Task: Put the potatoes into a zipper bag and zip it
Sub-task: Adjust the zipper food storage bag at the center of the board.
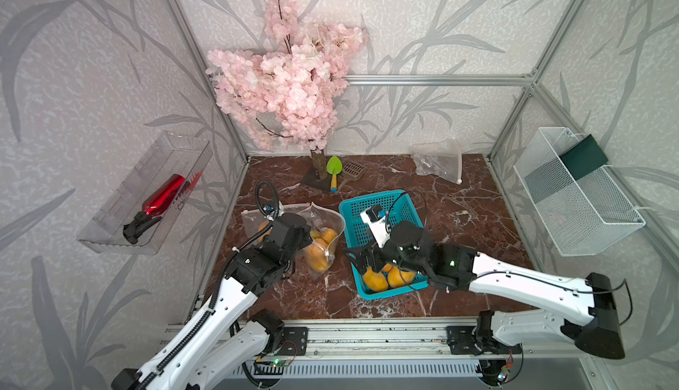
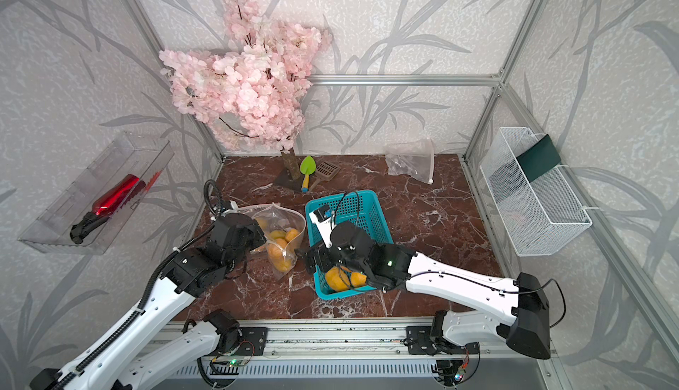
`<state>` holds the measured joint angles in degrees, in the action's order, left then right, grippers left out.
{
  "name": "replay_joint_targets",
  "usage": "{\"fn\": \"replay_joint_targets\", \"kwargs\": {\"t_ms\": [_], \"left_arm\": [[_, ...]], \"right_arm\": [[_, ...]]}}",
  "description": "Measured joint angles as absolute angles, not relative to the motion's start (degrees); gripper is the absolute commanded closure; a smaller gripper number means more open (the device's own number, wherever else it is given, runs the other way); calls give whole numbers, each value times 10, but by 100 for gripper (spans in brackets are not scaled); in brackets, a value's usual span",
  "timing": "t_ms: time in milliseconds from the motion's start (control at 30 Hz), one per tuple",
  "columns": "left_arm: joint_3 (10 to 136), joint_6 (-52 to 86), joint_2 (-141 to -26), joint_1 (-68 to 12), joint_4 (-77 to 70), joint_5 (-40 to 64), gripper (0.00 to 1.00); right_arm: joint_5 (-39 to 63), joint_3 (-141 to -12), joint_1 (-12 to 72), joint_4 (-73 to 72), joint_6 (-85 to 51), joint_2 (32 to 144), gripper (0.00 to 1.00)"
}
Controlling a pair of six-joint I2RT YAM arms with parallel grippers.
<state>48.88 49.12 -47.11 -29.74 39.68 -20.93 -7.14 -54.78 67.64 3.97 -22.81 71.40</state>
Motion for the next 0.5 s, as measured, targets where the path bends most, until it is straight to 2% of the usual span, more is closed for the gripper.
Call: {"fn": "replay_joint_targets", "kwargs": {"t_ms": [167, 300, 500], "left_arm": [[489, 496, -472, -265, 417, -203, 100], [489, 498, -456, -260, 423, -199, 100], [489, 500, -443, -258, 425, -188, 100]], "right_arm": [[-74, -505, 707, -62, -157, 825, 0], [-55, -504, 709, -152, -88, 894, 10], [-54, -480, 709, -305, -27, 932, 26]]}}
